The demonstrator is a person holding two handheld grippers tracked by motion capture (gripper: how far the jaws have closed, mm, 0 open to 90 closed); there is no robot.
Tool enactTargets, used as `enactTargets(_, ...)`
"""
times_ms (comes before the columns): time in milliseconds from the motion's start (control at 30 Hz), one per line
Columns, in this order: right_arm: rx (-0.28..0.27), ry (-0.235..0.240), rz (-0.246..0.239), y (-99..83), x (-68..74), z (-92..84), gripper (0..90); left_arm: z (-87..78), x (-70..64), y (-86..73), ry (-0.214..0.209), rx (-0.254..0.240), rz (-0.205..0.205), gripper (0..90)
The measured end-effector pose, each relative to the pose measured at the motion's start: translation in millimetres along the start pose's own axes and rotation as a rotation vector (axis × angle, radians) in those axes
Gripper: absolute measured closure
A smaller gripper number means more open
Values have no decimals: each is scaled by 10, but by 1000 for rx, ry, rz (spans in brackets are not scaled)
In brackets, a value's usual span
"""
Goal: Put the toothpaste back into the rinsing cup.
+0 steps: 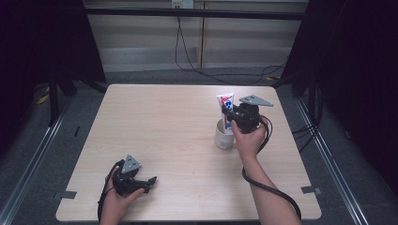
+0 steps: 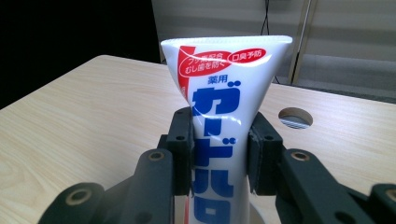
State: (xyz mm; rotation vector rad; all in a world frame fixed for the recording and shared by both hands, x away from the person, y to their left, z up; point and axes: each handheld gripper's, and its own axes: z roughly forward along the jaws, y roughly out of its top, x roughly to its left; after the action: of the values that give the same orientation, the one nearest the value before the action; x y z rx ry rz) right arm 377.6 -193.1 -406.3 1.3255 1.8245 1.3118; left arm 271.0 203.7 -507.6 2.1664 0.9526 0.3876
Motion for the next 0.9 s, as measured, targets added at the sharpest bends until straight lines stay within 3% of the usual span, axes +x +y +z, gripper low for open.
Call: enactTargets(900,33,-10,-14,-160,-22,-39,656,0,0,0,0,0,0,163)
